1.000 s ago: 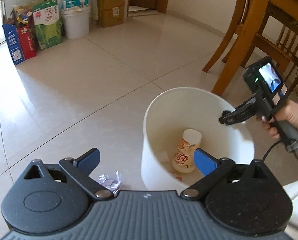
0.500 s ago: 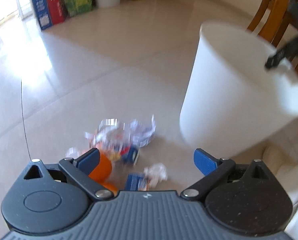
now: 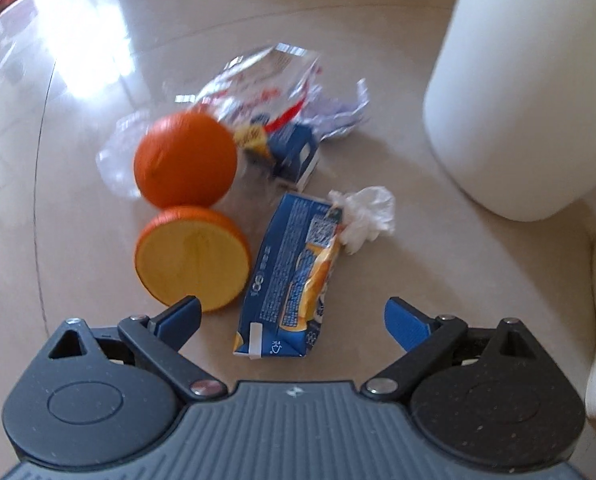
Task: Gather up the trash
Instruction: 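Move the left gripper to the blue juice carton and grasp it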
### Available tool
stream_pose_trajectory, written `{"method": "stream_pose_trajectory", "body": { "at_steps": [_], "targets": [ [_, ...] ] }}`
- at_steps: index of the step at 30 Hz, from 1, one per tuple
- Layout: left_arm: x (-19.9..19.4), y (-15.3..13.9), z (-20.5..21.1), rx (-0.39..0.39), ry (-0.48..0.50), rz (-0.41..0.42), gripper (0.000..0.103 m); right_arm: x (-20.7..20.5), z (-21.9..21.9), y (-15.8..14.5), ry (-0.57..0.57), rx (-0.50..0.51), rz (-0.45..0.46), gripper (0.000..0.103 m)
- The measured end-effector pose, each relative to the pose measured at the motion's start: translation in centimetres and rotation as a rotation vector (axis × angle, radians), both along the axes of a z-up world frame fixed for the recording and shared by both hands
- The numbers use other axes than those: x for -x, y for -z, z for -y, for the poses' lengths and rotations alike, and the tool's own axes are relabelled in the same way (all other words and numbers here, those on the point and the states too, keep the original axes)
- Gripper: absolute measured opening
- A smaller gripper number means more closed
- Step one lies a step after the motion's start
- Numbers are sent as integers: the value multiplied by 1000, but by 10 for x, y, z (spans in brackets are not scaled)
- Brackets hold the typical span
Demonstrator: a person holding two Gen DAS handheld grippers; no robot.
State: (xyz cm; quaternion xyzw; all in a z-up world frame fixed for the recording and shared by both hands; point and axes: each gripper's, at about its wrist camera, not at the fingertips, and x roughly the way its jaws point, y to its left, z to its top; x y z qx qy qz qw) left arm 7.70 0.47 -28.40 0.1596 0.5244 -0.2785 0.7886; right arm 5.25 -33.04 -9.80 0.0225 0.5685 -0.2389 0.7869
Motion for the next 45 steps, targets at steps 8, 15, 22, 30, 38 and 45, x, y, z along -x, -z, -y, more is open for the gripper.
{"method": "stream_pose_trajectory", "body": {
  "at_steps": [8,15,22,30,38,45],
  "targets": [
    [-4,17,10,16,-9,-24,91,0,1,0,-3,1,0,22],
    [7,15,20,62,48,-66,90,-1,1,-1,2,-2,1,22],
    [-2,24,35,-9,40,-9,67,-1,1,0,-1,-2,0,22],
    [-10,31,56,-50,64,25,61,-1,1,0,-2,-1,1,22],
    [-13,38,48,-29,38,-1,53,-1,0,0,-2,-1,0,22],
    [-11,21,40,-23,47,-31,52,-1,0,0,0,-2,1,22]
  ]
}}
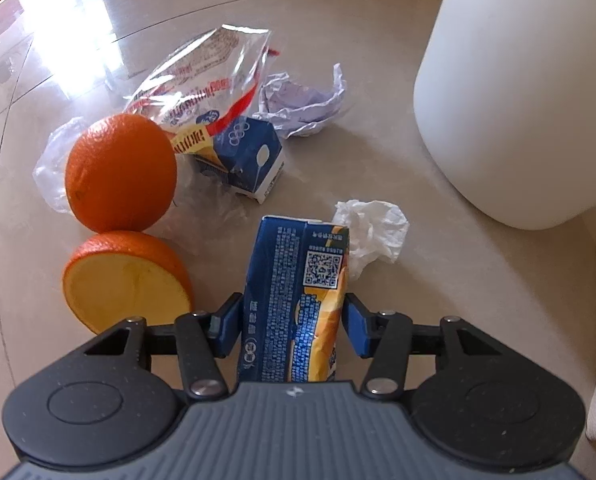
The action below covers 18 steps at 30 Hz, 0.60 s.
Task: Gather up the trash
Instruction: 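Carry the blue juice carton over the bin and open the left gripper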
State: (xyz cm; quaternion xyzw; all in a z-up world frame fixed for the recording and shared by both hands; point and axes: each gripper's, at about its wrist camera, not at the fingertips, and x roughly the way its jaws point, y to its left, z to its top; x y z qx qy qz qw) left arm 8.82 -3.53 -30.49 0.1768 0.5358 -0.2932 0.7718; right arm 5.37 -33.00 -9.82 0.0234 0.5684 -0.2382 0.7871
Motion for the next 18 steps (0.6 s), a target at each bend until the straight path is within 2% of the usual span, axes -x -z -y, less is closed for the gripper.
{"method": "stream_pose_trajectory", "body": {
  "at_steps": [7,18],
  "targets": [
    [-4,-33,-2,22,30,-16,50,-1,-1,0,0,3,-2,22],
    [-9,-94,-5,49,73,11,48,1,-1,0,-6,7,-3,22]
  ]
}}
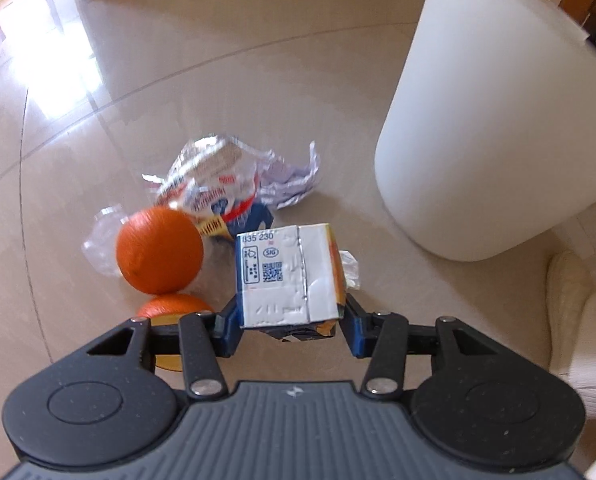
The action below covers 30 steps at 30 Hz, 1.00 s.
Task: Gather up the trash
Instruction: 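Carry the blue juice carton over the bin and open the left gripper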
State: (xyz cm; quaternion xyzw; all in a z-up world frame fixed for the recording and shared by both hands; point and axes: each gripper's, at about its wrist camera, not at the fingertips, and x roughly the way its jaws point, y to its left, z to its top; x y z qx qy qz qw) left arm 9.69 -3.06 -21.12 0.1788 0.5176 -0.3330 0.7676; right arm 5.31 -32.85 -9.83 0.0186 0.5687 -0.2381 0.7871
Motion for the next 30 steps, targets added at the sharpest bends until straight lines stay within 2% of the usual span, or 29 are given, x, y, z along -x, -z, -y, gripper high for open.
{"method": "stream_pose_trajectory", "body": {
  "at_steps": [2,10,15,17,20,22,24,25,26,30],
  "targets": [
    [0,-18,2,4,20,0,48,0,0,0,2,-1,0,22],
    [4,-130,31,41,203,39,48,-1,0,-1,4,-2,-1,22],
    [6,-200,63,113,307,68,49,-2,0,-1,6,-2,-2,22],
    [8,-217,78,158,336,79,49,-2,0,0,8,-4,-1,22],
    [12,-229,102,233,368,76,49,-1,0,0,5,-3,-2,22],
    [13,-221,113,256,373,61,50,-1,0,0,4,-2,-2,22],
    [16,-216,122,263,380,42,69,-1,0,0,3,-3,-2,22],
    [17,-212,125,256,370,39,86,0,0,0,3,-4,-1,22],
    [17,-208,127,255,363,42,92,0,0,0,3,-5,-1,22],
    [15,-201,124,277,351,40,93,0,2,-1,4,-9,1,22]
  ]
}}
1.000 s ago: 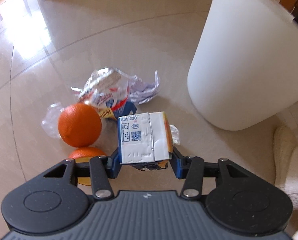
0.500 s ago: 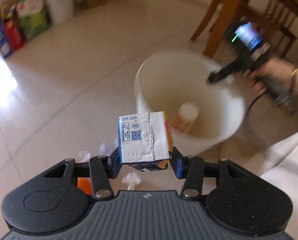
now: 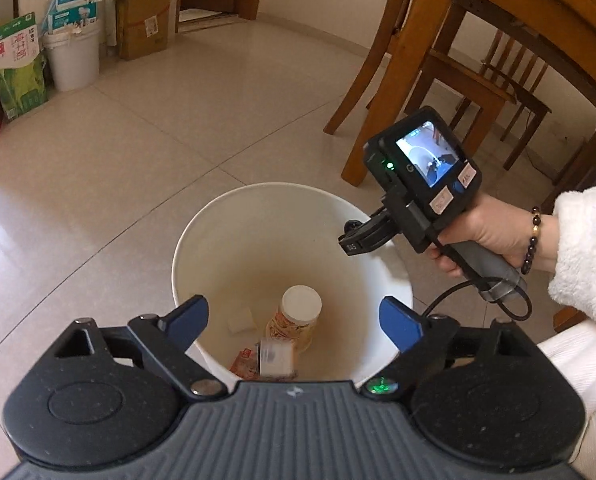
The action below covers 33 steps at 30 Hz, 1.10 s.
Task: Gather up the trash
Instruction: 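Carry the blue juice carton over the bin and open the left gripper, then move the left gripper to the crumpled white tissue and grasp it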
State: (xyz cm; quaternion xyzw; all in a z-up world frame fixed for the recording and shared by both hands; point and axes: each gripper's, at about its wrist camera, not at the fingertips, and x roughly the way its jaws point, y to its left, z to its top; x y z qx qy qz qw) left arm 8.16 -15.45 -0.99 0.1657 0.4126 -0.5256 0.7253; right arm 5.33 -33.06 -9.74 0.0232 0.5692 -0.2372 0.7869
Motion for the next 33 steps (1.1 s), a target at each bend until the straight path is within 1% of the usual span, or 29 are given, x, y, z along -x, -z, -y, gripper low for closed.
{"method": "stream_pose_trajectory", "body": {
  "at_steps": [2,5,8,11,14,17,19,22,26,31,33],
  "targets": [
    [-1,-3,-5,9,-11,0,96,0,0,1,-4,3,-2,22],
    [0,-8,-9,19,-20,35,98,1,0,1,-3,3,-1,22],
    [0,-11,-13,4,-26,90,99,1,-1,2,-3,3,-1,22],
    [3,-14,-21,6,-23,154,100,0,-2,2,-1,5,-3,22],
    [5,-11,-29,-3,-38,192,101,0,-2,2,-2,5,-3,22],
    [6,-1,-41,-12,-52,220,101,0,-2,2,-4,5,-3,22],
    [6,9,-49,-23,-78,227,101,0,-2,2,-2,4,-2,22],
    [4,27,-61,-43,-122,202,101,0,-2,2,-4,6,-3,22],
    [1,58,-75,-55,-197,139,101,-1,-2,2,-4,6,-3,22],
    [4,110,-85,-92,-281,130,101,-1,-3,2,-3,6,-2,22],
    [5,136,-84,-130,-305,127,101,-1,-3,2,-3,7,-3,22]
  ]
}}
